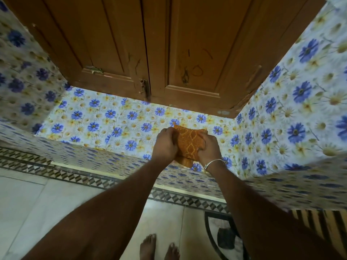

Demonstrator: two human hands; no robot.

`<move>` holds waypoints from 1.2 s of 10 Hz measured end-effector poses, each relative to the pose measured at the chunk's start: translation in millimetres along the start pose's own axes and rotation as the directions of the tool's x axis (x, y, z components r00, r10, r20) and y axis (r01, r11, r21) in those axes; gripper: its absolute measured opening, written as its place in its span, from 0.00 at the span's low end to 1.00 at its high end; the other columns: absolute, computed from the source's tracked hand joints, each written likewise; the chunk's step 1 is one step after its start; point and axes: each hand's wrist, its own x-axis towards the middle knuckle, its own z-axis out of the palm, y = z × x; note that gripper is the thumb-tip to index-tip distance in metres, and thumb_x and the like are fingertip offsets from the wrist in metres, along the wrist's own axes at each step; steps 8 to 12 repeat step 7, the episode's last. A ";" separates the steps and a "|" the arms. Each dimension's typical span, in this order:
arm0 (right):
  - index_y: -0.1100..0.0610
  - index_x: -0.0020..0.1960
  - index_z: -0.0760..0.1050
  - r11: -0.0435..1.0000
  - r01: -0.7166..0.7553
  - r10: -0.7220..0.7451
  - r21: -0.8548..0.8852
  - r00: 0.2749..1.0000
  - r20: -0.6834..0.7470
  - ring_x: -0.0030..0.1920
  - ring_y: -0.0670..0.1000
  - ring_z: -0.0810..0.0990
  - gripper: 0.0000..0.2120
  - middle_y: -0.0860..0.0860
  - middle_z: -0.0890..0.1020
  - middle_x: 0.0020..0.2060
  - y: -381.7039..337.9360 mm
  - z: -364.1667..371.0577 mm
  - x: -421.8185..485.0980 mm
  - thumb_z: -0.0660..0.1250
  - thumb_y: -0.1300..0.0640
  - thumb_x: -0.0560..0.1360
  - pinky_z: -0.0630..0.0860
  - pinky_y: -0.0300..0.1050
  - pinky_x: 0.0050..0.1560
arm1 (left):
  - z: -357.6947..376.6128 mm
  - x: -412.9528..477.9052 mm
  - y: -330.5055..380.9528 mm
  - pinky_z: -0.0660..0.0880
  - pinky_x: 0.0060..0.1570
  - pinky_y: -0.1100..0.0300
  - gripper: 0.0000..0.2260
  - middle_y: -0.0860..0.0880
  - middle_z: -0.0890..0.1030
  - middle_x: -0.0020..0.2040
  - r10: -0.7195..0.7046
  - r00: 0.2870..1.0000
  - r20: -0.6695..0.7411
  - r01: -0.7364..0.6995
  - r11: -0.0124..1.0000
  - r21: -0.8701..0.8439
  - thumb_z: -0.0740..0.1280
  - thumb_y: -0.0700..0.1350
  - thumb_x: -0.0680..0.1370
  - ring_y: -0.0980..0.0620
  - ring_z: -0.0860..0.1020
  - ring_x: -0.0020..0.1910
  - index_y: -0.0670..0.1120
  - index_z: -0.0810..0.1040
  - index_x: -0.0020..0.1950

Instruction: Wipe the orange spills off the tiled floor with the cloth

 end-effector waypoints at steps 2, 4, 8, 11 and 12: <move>0.49 0.81 0.45 0.842 0.168 -0.185 -0.513 0.983 0.019 0.80 0.53 0.38 0.29 0.50 0.42 0.81 13.6 13.6 -7.3 0.53 0.50 0.84 0.49 0.60 0.78 | 15.7 -8.1 -24.6 0.48 0.81 0.42 0.29 0.47 0.46 0.86 0.268 0.931 0.248 -0.351 0.845 0.403 0.52 0.56 0.87 0.47 0.43 0.84 0.49 0.49 0.86; 0.50 0.81 0.36 0.821 0.119 -0.055 -0.559 0.990 0.129 0.79 0.51 0.33 0.29 0.49 0.35 0.80 27.8 25.5 -3.9 0.41 0.43 0.84 0.39 0.60 0.78 | 27.1 -2.9 -35.0 0.41 0.81 0.42 0.29 0.48 0.39 0.85 0.187 0.913 0.362 -0.366 0.765 0.529 0.42 0.59 0.87 0.49 0.35 0.83 0.48 0.40 0.85; 0.54 0.82 0.47 0.957 0.087 -0.099 -0.275 0.995 -0.030 0.80 0.51 0.38 0.29 0.50 0.42 0.81 -13.4 -4.8 -27.0 0.45 0.43 0.84 0.41 0.56 0.79 | -9.1 -29.3 14.8 0.47 0.82 0.47 0.26 0.47 0.51 0.85 0.243 0.962 0.122 -0.258 0.958 0.123 0.50 0.54 0.88 0.49 0.45 0.84 0.47 0.52 0.85; 0.54 0.82 0.47 0.957 0.087 -0.099 -0.275 0.995 -0.030 0.80 0.51 0.38 0.29 0.50 0.42 0.81 -13.4 -4.8 -27.0 0.45 0.43 0.84 0.41 0.56 0.79 | -9.1 -29.3 14.8 0.47 0.82 0.47 0.26 0.47 0.51 0.85 0.243 0.962 0.122 -0.258 0.958 0.123 0.50 0.54 0.88 0.49 0.45 0.84 0.47 0.52 0.85; 0.54 0.82 0.47 0.957 0.087 -0.099 -0.275 0.995 -0.030 0.80 0.51 0.38 0.29 0.50 0.42 0.81 -13.4 -4.8 -27.0 0.45 0.43 0.84 0.41 0.56 0.79 | -9.1 -29.3 14.8 0.47 0.82 0.47 0.26 0.47 0.51 0.85 0.243 0.962 0.122 -0.258 0.958 0.123 0.50 0.54 0.88 0.49 0.45 0.84 0.47 0.52 0.85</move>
